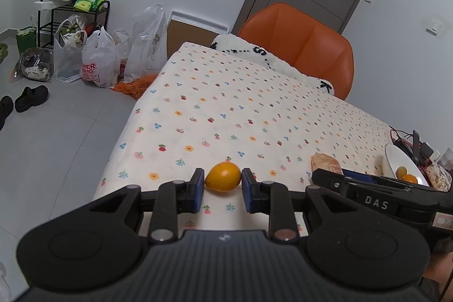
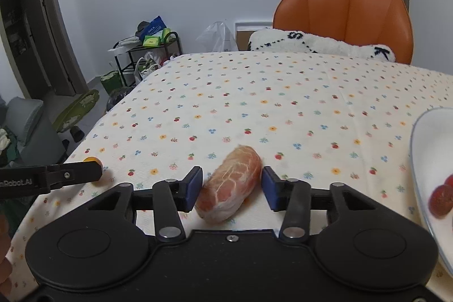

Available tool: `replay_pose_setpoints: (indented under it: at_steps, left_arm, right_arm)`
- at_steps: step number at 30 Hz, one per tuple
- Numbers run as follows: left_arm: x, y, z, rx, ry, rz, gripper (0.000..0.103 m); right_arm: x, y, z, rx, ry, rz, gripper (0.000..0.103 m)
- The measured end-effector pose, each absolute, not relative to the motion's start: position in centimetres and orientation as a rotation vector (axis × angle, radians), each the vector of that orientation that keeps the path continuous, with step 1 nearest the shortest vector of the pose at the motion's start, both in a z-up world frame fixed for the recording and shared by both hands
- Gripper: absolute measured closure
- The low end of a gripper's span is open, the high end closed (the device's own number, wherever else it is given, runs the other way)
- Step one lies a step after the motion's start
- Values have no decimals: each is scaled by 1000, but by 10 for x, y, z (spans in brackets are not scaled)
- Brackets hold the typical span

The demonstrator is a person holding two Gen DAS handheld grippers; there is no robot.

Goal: Organize fruits
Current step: 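Grasp the small orange with the left tool while the right tool grasps the pomelo segment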

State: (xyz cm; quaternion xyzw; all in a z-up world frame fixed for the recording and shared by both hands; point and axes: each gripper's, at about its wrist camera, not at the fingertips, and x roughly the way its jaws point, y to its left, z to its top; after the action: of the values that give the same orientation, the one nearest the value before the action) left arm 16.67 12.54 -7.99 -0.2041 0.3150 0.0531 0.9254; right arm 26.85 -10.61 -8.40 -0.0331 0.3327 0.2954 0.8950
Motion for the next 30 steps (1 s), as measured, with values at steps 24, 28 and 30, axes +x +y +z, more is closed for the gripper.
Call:
replay_pose_setpoints:
  at_steps: [24,28,30]
  left_arm:
    - [173,125,-81,-423,645,115,77]
    - [173,125,-81,-425,644,115,77]
    - [173,125,-81,-425,645,112,77]
  right_arm:
    - [263,-107,-85,-124,676,610,57]
    - [266,-105,-85,-134,663,621,57]
    - [265,-104,-86,-145,657,623,57]
